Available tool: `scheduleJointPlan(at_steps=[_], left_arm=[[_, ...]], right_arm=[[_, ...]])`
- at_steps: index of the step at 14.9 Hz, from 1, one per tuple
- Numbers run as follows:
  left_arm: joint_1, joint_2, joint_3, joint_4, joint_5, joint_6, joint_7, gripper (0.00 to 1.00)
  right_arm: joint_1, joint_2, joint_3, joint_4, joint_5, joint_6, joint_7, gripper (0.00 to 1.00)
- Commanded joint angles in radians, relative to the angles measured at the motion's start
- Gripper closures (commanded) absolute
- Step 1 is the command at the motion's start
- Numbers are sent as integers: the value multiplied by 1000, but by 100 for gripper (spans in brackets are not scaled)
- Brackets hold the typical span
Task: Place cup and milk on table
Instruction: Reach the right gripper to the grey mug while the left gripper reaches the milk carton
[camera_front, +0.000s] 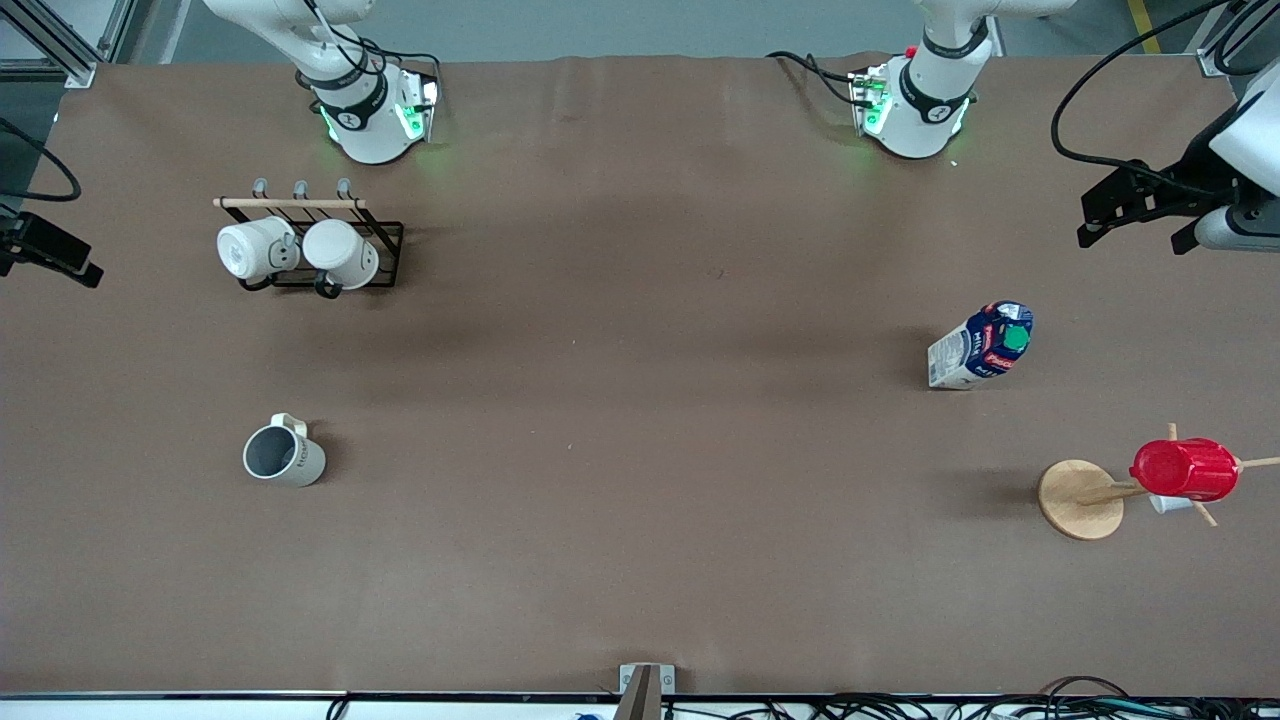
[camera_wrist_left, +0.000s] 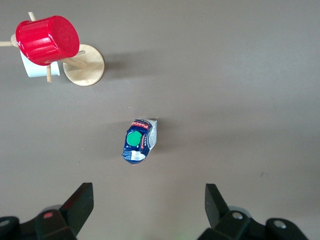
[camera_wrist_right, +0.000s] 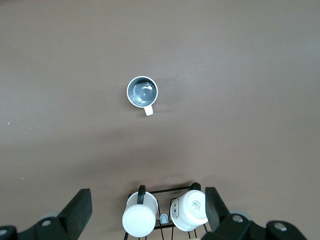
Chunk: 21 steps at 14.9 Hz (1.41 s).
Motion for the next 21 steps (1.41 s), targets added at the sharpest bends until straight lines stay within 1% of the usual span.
scheduleJointPlan(at_steps=[1,8,9,11,13,14,15,17,19,21], left_arm=[[-5,-25,-3,-24,13,15,6,1],[-2,-15,3,-24,5,7,7,2],[-2,-10,6,-23,4,9,7,2],[3,-8,8,-31,5,7,10,2],[7,2,11,-53,5,15,79,2],[9,13,12,-75,8,38,86,2],[9,13,12,-110,8,90,86,2],[9,10,16,-190,11,171,86,2],[20,2,17,-279,15,263,86,2],[24,2,25,-348,16,328,86,2]], right_arm=[[-4,-31,0,-32,9,13,1,0],[-6,-16,-2,-31,7,15,-10,0],[-7,3,-2,-31,6,27,-29,0],[-11,81,-2,-24,10,89,-53,0],[-18,156,-2,-24,19,136,-54,0],[-21,193,-2,-26,42,160,-57,0],[-29,239,-3,-27,71,186,-82,0],[-55,331,-3,-29,125,258,-176,0],[-61,397,-5,-35,136,335,-246,0],[-61,449,-5,-47,136,395,-255,0]])
